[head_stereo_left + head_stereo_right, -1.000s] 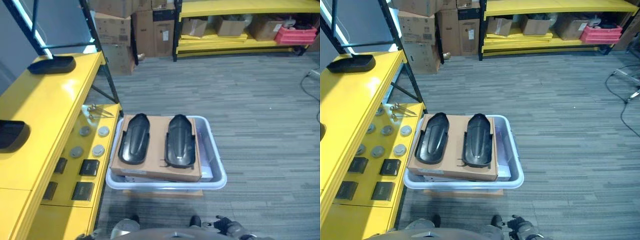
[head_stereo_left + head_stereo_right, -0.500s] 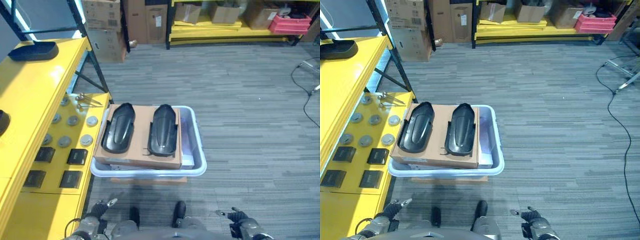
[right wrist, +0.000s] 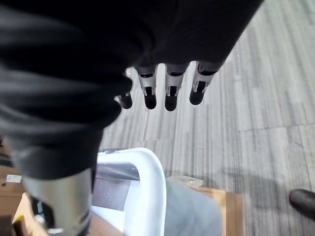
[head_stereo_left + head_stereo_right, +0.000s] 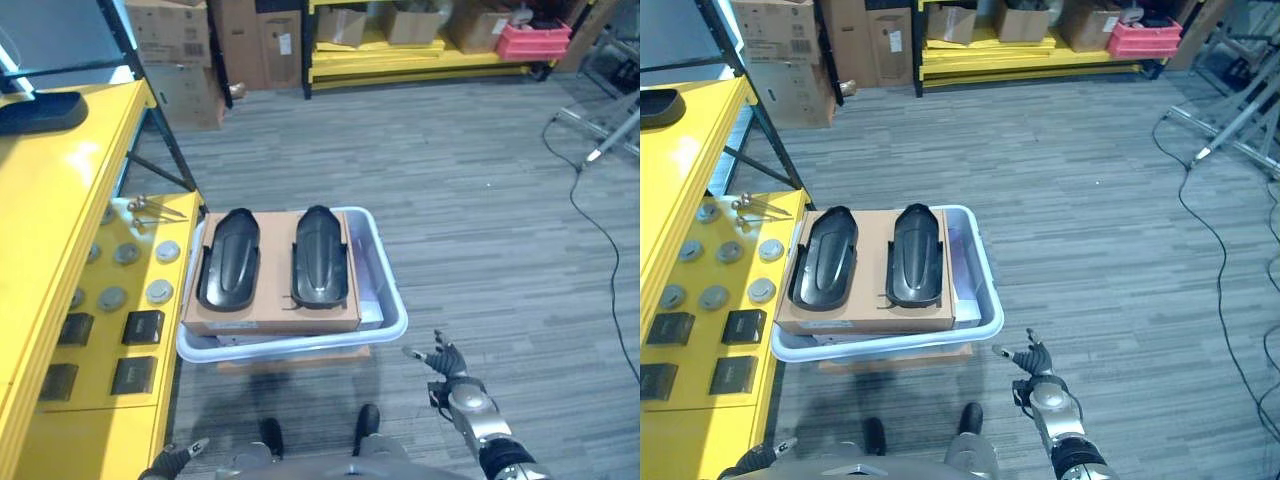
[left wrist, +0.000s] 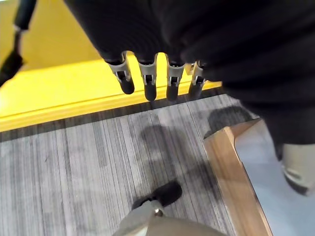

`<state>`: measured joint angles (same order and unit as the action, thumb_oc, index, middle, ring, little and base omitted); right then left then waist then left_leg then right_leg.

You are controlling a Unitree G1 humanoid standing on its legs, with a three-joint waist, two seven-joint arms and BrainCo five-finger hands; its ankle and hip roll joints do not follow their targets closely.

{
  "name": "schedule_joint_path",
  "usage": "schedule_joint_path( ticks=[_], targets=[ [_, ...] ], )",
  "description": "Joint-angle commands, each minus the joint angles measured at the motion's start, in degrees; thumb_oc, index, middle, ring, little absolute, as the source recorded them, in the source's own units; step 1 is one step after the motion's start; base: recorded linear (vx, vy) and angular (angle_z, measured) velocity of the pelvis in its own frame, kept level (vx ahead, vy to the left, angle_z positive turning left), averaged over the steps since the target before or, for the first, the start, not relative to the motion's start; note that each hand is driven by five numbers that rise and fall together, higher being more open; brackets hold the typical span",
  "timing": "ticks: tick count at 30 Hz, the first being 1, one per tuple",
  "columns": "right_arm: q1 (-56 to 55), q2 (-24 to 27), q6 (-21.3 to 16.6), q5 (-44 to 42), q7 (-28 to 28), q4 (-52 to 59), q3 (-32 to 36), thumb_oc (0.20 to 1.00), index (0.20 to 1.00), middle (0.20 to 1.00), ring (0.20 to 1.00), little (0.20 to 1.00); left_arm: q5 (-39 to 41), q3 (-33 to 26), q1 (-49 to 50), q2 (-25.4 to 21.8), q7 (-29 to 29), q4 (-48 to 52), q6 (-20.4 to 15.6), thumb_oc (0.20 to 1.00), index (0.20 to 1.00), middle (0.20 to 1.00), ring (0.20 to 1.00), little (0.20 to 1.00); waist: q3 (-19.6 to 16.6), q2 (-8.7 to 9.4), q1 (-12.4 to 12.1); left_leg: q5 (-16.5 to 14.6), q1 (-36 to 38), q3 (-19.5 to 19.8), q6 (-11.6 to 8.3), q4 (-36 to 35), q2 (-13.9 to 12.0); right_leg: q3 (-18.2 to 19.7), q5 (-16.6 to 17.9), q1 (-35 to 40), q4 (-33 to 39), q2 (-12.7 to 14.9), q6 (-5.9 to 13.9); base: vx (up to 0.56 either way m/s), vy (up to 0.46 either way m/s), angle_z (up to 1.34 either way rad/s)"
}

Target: Move parts from the plastic box to the shelf.

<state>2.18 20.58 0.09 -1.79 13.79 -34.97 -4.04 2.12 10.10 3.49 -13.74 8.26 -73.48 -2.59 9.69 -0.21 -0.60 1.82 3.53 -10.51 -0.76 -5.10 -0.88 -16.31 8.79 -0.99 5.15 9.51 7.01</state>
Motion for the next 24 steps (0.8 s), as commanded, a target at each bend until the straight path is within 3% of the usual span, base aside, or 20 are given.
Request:
schedule_joint_path(
  ticks=[1, 7, 14, 24],
  targets=[
    [3.83, 3.78, -2.52, 3.52, 4.82, 2.34, 0.58, 1.000, 1.000, 1.000, 1.000, 1.000, 0.34, 1.18, -2.76, 0.45, 1.40, -2.13, -0.88, 1.000, 1.000, 1.000, 1.000, 1.000, 1.11, -1.06, -0.86, -5.21, -0.54, 6.34, -0.75, 0.10, -1.88, 1.22, -5.65, 0.85, -1.32, 0.18, 3.46, 0.07, -0.007, 0.03],
    [8.33, 5.44, -2.41, 5.56, 8.91, 5.40, 0.37, 1.000, 1.000, 1.000, 1.000, 1.000, 0.38, 5.13, -3.24, 2.76, 1.95, 0.64, -1.41, 1.000, 1.000, 1.000, 1.000, 1.000, 1.84, -1.66, -1.78, -4.32, -2.23, 9.42, -1.36, 0.10, -2.40, -0.30, -6.55, 0.78, -0.15, -0.39, 2.89, 0.01, -0.009, 0.20],
    [24.24, 8.21, -1.92, 4.75, 13.23, -1.80, -4.54, 1.000, 1.000, 1.000, 1.000, 1.000, 2.96, 8.18, -4.75, 2.63, 3.01, 2.45, -1.92, 1.000, 1.000, 1.000, 1.000, 1.000, 5.54, -0.90, -5.14, -1.79, -8.47, 12.14, -2.12, 0.10, -3.18, -2.03, -6.14, -3.72, -0.15, -0.89, 2.74, -0.09, -0.031, 0.16],
    [34.71, 8.69, -1.42, 5.12, 16.70, -6.73, -8.56, 1.000, 1.000, 1.000, 1.000, 1.000, 5.65, 8.80, -5.17, 2.02, 4.94, 2.32, -2.48, 1.000, 1.000, 1.000, 1.000, 1.000, 8.21, -0.19, -7.62, -0.08, -13.31, 14.29, -2.56, 0.10, -3.29, -3.42, -5.41, -6.91, -0.15, -0.91, 2.53, -0.03, -0.007, 0.12]
  ],
)
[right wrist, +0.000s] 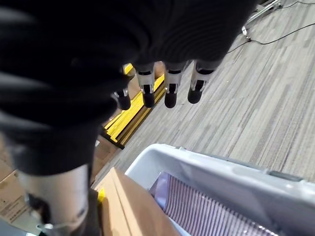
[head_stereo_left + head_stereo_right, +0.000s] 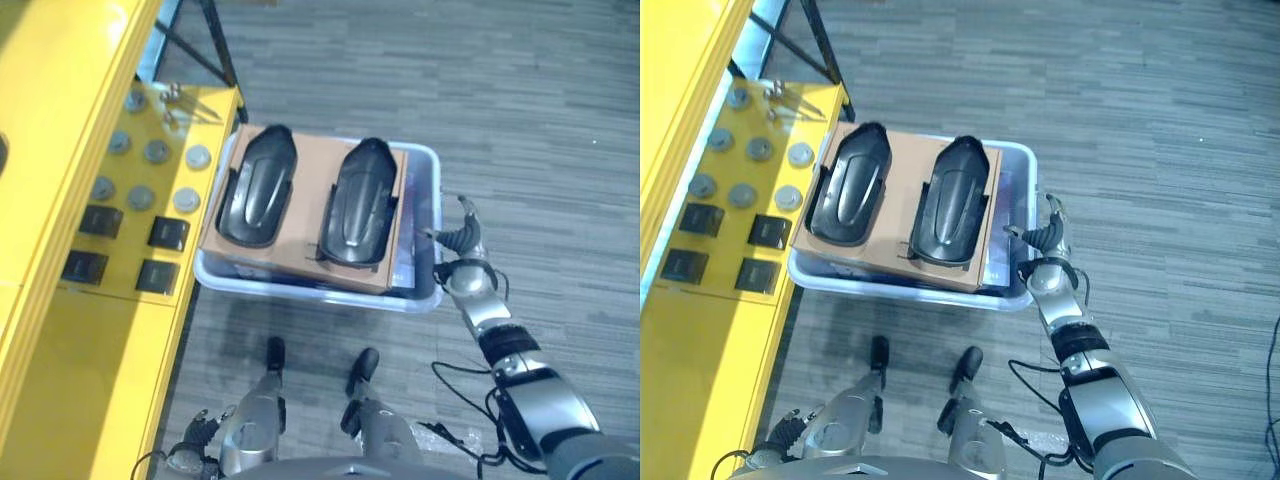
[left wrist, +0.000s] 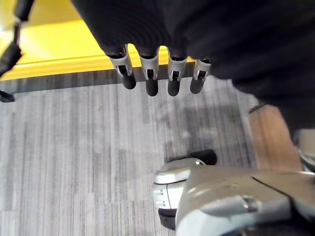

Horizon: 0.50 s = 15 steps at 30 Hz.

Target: Move parts from the plastic box to the shelf.

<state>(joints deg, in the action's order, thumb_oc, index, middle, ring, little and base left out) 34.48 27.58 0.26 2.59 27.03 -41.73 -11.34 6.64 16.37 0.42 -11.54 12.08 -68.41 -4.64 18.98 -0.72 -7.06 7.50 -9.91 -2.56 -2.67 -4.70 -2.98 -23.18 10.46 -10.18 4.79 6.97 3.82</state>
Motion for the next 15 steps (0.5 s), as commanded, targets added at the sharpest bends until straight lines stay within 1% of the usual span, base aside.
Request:
schedule_joint_path(
  ticks=[1, 5, 8, 15],
  targets=[
    [3.43, 1.70, -1.68, 0.42, 3.89, -0.77, -1.50, 1.000, 1.000, 1.000, 1.000, 1.000, 1.33, 2.72, -2.06, -0.23, 1.26, -2.59, -0.47, 1.000, 1.000, 1.000, 1.000, 1.000, -0.86, 0.35, -1.41, -5.62, -0.27, 6.68, -0.66, -0.30, -1.14, 3.26, -7.04, 2.16, 0.21, 1.71, 5.71, 0.00, -0.004, 0.08],
    [6.30, 1.44, -2.23, -0.17, 5.39, -1.74, -2.37, 1.000, 1.000, 1.000, 1.000, 1.000, 1.95, 3.36, -2.08, -0.20, 1.84, -2.23, -0.64, 1.000, 1.000, 1.000, 1.000, 1.000, -0.46, 0.44, -2.50, -5.29, -1.39, 7.79, -0.77, -0.30, -0.77, 2.19, -6.99, 1.82, 0.21, 1.96, 5.74, 0.01, 0.009, 0.17],
    [6.60, 0.93, -2.45, -0.35, 5.73, -1.61, -2.59, 1.000, 1.000, 1.000, 1.000, 1.000, 2.13, 3.36, -2.06, -0.17, 1.99, -2.24, -0.53, 1.000, 1.000, 1.000, 1.000, 1.000, -0.39, 0.30, -2.77, -5.29, -1.50, 8.07, -0.77, -0.30, -0.65, 1.78, -7.01, 1.95, 0.21, 2.11, 5.75, 0.02, 0.009, 0.07],
    [7.85, -1.03, -2.22, -1.06, 4.52, -4.03, -4.59, 1.000, 1.000, 1.000, 1.000, 1.000, 2.87, 3.30, -2.11, 0.01, 2.04, -2.37, -0.42, 1.000, 1.000, 1.000, 1.000, 1.000, -0.04, 0.37, -3.50, -5.21, -1.94, 8.34, -0.73, -0.30, -0.30, 1.44, -6.74, 1.76, 0.21, 2.42, 5.81, 0.01, 0.010, 0.04]
  ],
)
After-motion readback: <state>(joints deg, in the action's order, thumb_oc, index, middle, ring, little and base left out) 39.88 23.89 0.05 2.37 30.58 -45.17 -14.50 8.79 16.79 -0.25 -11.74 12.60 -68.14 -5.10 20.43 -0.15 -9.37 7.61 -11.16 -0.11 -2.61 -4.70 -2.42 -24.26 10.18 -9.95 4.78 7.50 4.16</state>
